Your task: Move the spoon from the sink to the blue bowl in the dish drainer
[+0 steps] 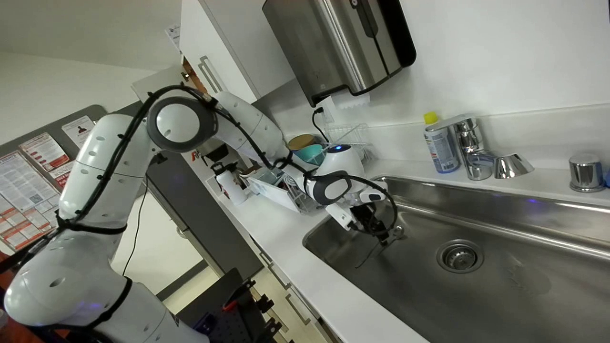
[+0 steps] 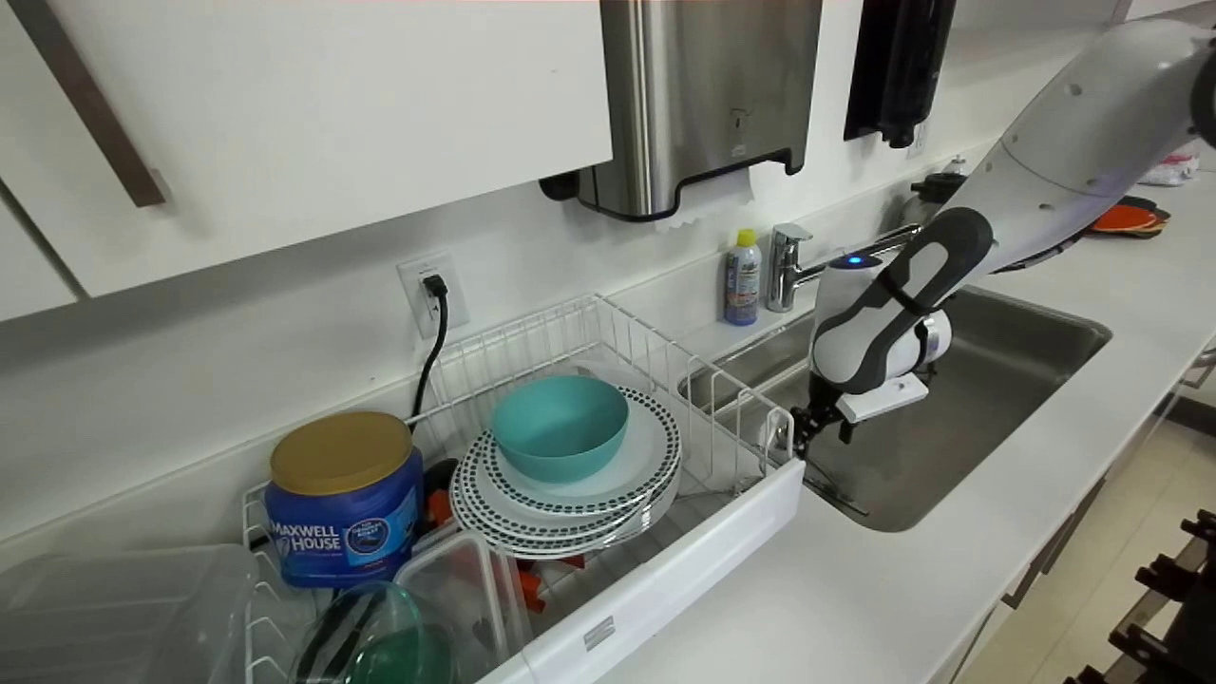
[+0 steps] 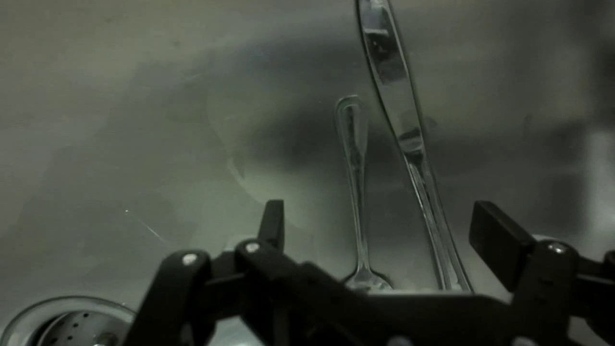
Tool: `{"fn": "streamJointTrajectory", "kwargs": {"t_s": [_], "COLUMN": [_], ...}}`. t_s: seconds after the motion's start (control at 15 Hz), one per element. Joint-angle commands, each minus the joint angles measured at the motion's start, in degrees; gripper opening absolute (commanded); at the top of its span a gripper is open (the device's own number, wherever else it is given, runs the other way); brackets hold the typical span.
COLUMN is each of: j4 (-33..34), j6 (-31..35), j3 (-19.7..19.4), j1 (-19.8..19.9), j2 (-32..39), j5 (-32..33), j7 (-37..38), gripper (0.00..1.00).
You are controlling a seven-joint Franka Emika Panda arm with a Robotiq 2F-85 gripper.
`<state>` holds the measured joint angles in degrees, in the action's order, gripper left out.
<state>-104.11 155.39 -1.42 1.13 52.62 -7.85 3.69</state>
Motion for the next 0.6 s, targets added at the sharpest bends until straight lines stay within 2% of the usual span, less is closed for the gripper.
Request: {"fn": "streamJointTrajectory", "kwargs": {"t_s": [0.0, 0.07, 0.13, 0.27, 0.33, 0.4, 0.47, 0.53], "j4": [4.5, 5.2, 6.1, 7.8, 8.6, 9.7, 10.5, 11.3], "j6": [-0.6, -0.7, -0.9, -1.5, -1.7, -2.2, -2.4, -2.7], "j3": [-0.8, -1.1, -1.5, -2.0, -2.3, -2.7, -2.9, -3.0], "j1": [-0.8, -1.1, -1.4, -1.7, -1.8, -2.1, -2.3, -2.3], "j2": [3.3, 3.9, 4.6, 5.9, 6.5, 7.3, 7.9, 8.5], "j5": [1.3, 1.4, 1.5, 1.7, 1.9, 2.0, 2.1, 2.1], "j7": [1.8, 2.0, 2.5, 2.9, 3.1, 3.4, 4.0, 4.2], "gripper": [0.93, 0.84, 0.86, 0.80, 0.81, 0.74, 0.74, 0.68]}}
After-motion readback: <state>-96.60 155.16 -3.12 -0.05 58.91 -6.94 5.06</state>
